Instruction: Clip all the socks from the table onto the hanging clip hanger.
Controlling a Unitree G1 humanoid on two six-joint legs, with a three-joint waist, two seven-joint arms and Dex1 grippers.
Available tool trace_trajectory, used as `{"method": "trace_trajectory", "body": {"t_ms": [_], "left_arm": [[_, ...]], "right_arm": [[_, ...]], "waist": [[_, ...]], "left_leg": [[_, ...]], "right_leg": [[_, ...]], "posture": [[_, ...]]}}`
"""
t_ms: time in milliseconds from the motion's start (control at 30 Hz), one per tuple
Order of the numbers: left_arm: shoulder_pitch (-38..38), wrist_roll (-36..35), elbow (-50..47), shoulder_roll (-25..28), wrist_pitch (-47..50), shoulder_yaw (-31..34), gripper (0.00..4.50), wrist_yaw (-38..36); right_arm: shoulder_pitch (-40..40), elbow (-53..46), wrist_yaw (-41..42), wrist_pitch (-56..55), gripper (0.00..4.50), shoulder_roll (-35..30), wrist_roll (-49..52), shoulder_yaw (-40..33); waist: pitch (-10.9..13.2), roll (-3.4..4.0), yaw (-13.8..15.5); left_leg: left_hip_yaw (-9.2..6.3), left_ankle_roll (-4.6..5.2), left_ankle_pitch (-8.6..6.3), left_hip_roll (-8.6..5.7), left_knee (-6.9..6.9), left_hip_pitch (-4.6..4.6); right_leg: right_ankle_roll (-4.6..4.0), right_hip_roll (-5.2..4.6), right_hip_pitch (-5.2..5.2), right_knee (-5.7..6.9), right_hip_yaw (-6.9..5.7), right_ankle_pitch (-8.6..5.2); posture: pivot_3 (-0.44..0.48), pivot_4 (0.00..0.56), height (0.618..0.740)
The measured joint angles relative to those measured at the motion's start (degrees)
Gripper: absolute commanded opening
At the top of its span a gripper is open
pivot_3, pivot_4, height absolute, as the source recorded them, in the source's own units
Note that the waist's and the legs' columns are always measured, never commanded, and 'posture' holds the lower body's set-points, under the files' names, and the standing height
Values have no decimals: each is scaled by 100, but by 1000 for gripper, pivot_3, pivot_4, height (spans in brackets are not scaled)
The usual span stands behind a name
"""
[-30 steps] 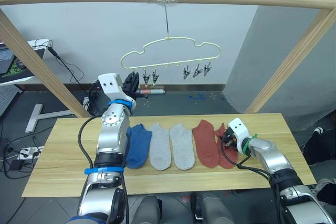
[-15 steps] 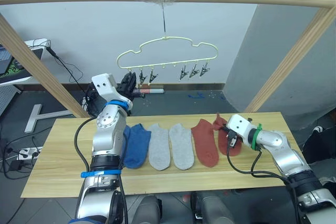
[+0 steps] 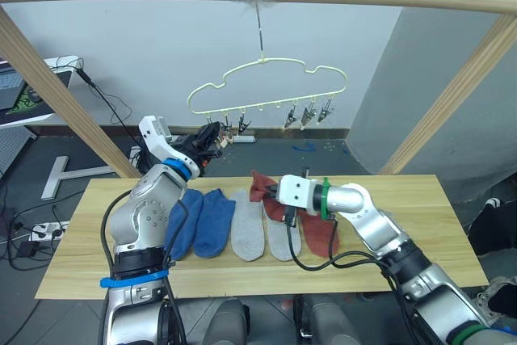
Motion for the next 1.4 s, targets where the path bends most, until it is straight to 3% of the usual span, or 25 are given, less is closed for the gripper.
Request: {"method": "trace_trajectory", "body": {"t_ms": [167, 500, 1400], "left_arm": [[69, -110, -168, -40, 198, -6, 143, 56], [219, -246, -414, -48, 269, -15, 143, 121], [255, -258, -449, -112, 320, -91, 143, 156]], "right_arm": [[-789, 994, -214, -287, 13, 528, -162, 28], [-1104, 1735, -369, -730, 13, 752, -387, 64], [-1244, 1832, -752, -1362, 13, 617, -1070, 214]], "waist": [[5, 2, -13], [5, 2, 16], [4, 2, 15]], "left_leg": [[-8, 0, 0, 3, -3, 0], [-26, -6, -3, -4, -4, -6], [-30, -16, 2, -2, -4, -6]], "right_leg": [[-6, 2, -7, 7, -3, 4], [-10, -7, -7, 4, -2, 6], [-11, -4, -8, 8, -5, 7]], "posture": [[53, 201, 740], [62, 193, 740], [55, 177, 740]]}}
